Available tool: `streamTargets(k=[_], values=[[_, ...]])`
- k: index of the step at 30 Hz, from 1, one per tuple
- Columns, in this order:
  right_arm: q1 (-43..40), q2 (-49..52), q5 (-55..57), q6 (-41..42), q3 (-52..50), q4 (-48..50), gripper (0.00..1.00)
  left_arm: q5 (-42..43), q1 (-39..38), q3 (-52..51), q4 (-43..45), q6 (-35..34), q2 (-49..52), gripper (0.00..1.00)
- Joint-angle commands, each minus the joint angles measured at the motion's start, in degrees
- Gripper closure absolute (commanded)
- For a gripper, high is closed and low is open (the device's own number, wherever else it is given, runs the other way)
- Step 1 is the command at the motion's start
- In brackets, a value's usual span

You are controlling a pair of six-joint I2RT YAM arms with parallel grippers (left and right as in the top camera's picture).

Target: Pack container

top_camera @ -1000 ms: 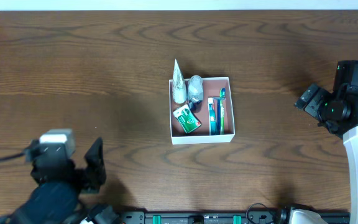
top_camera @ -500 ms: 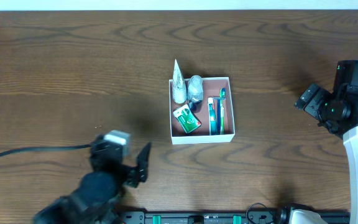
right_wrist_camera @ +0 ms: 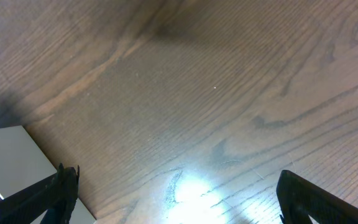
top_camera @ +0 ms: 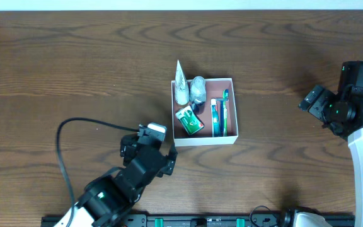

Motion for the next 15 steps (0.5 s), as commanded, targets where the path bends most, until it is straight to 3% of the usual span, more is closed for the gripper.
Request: streamTargets(k=[1, 8, 15], values=[[-0.5, 0.2, 0.0, -0.6, 0.6, -0.1, 0.01, 1.1, 0.2, -0.1, 0.0, -0.3, 4.3, 0.02], [-0.5, 0.2, 0.0, -0.6, 0.6, -0.1, 0.01, 1.2, 0.2, -0.1, -2.5, -0.3, 11.8, 0.02], [-0.5, 0.2, 0.0, -0.6, 0.6, -0.1, 0.01, 1.1, -0.3, -0.2, -1.8, -0.3, 12.2, 0.02]])
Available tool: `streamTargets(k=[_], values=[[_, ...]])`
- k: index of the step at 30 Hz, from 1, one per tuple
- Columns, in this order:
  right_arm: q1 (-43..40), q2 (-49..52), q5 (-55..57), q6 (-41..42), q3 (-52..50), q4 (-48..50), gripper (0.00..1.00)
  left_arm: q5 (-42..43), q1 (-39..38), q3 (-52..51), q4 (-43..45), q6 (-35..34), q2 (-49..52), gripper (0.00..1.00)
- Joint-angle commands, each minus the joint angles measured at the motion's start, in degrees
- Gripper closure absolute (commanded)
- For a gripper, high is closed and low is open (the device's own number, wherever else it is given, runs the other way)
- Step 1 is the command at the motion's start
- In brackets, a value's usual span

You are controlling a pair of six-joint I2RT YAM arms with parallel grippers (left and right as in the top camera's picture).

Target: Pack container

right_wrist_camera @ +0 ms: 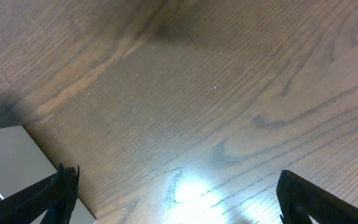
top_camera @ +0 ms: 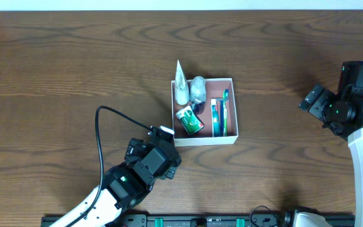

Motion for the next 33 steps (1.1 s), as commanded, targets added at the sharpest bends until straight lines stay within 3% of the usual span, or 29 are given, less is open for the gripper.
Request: streamTargets(k=[1, 5, 11, 21, 29, 33], values=[[-0.5, 0.2, 0.0, -0.6, 0.6, -0.1, 0.01, -0.4, -0.2, -0.2, 0.5, -0.2, -1.4, 0.02], [-0.5, 0.2, 0.0, -0.6, 0.6, -0.1, 0.01, -0.4, 2.1, -1.9, 3.0, 0.1, -7.2, 0.02], [-0.5, 0.2, 0.0, -0.6, 0.6, -0.1, 0.01, 1.2, 11.7, -11.1, 15.0, 0.1, -19.0, 0.02], [-0.5, 0.2, 0.0, -0.6, 0.6, -0.1, 0.01, 14.1, 29.6, -26.7, 30.7, 0.2, -36.9, 0.02], [-0.5, 0.2, 0.0, -0.6, 0.6, -0.1, 0.01, 25.2, 39.0, -30.9, 36.0, 8.1, -45.4, 0.02], [-0.5, 0.2, 0.0, -0.6, 0.6, -0.1, 0.01, 25.9, 41.4, -30.9, 35.8, 9.4, -46.6, 0.02]])
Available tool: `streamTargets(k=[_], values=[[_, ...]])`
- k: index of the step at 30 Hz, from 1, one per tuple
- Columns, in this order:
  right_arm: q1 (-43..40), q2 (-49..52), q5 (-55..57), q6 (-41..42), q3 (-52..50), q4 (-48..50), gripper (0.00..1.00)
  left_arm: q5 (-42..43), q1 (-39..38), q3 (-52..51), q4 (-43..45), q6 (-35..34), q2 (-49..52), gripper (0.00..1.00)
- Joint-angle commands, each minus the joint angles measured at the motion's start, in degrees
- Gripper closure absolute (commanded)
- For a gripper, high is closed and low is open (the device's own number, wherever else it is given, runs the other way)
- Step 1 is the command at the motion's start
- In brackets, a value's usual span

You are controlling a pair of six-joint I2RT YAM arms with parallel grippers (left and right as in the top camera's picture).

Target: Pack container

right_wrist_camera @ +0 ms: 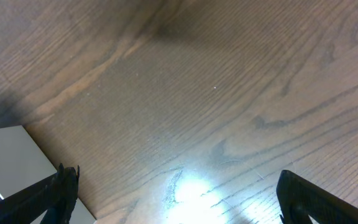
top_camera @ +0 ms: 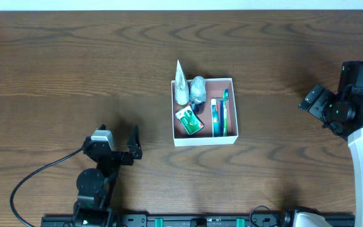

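Observation:
A white box with a pink floor [top_camera: 232,108] stands mid-table. In it are a white tube [top_camera: 180,86], a small clear bottle [top_camera: 198,89], a green packet [top_camera: 190,121] and toothbrushes [top_camera: 218,115]. My left gripper [top_camera: 117,140] is to the front left of the box and well apart from it, open, with nothing between its fingers. My right gripper [top_camera: 312,101] hovers far to the right of the box. In the right wrist view the right gripper [right_wrist_camera: 176,180] is open wide over bare wood, and a corner of the white box [right_wrist_camera: 8,155] shows at the left.
The left arm's black cable [top_camera: 36,176] loops over the wood at the front left. The table's front rail [top_camera: 188,221] runs along the bottom edge. Brown wood surrounds the box on all sides.
My left gripper was at the box's front-left corner and is now farther left and nearer the front edge, with its arm drawn in. The right arm and the box contents are unchanged.
My left gripper first stood a little left of the box's front-left corner, then close against that corner, and now stands well away at the front left, open. The right gripper stayed open over bare wood throughout. The items in the box kept their places.

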Motion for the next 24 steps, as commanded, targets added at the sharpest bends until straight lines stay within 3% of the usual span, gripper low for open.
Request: streamTargets(k=[1, 11, 24], values=[[-0.5, 0.2, 0.0, -0.6, 0.6, -0.1, 0.01, 3.2, 1.7, -0.4, 0.4, 3.1, -1.1, 0.02], [-0.5, 0.2, 0.0, -0.6, 0.6, -0.1, 0.01, 3.7, 5.8, -0.4, -9.7, 3.4, -6.1, 0.02], [-0.5, 0.2, 0.0, -0.6, 0.6, -0.1, 0.01, 3.6, 7.8, -0.4, -10.2, 8.5, -10.3, 0.02]])
